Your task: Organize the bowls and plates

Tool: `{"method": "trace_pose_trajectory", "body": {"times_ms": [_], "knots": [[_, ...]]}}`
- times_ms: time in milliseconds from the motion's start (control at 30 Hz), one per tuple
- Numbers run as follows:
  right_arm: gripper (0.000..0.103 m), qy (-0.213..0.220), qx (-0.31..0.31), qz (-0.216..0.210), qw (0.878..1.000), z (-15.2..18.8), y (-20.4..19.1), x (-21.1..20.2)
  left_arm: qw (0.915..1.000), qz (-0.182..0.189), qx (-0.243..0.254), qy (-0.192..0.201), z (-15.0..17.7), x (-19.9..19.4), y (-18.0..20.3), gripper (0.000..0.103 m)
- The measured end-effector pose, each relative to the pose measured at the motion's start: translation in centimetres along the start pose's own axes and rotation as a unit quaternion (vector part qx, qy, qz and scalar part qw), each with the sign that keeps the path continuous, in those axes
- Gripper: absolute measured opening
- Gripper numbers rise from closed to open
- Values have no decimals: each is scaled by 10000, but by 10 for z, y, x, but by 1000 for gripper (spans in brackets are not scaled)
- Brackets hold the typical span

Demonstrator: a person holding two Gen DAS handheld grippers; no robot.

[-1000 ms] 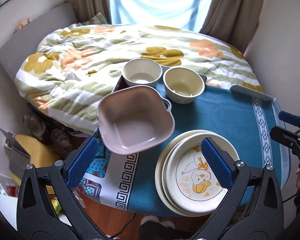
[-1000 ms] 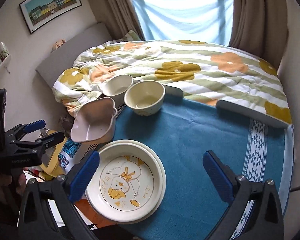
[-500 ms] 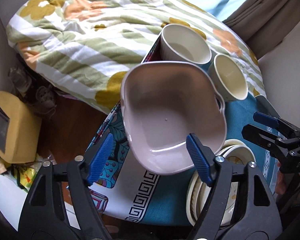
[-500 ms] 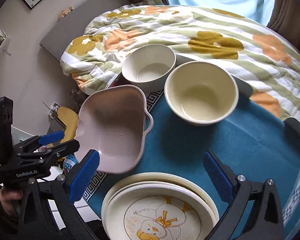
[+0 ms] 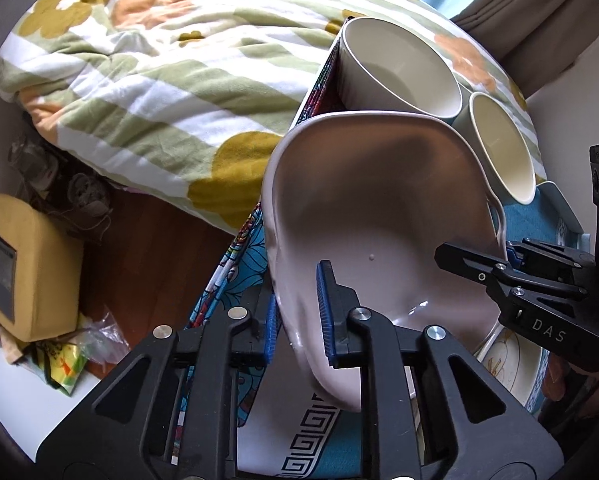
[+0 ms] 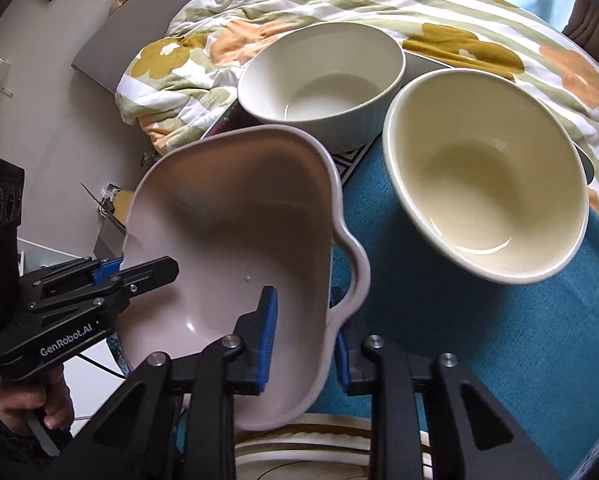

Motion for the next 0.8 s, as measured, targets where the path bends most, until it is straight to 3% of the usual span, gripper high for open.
{"method": "trace_pose_trajectory", "body": {"times_ms": [367, 567, 800], "knots": [[15, 340, 55, -80, 9994, 10, -7, -28, 9980, -197, 268, 537, -3, -44, 20, 15], [15, 940, 123, -115, 9954, 25, 1, -91, 9938, -190, 502, 973, 14, -95, 67, 15], [15, 1623, 353, 62, 9861, 72, 23, -184, 9883, 86, 836, 1275, 52, -142, 142, 15]]}}
Point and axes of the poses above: each gripper's, at about its wrist camera, not at the fingertips, and x roughly the way its jaws point, y to its right, z to its underside, the point moved 2 cm from there along x, roughly the way its jaws point, and after that the axes turned 4 degrees about y, right-handed, at the moved point
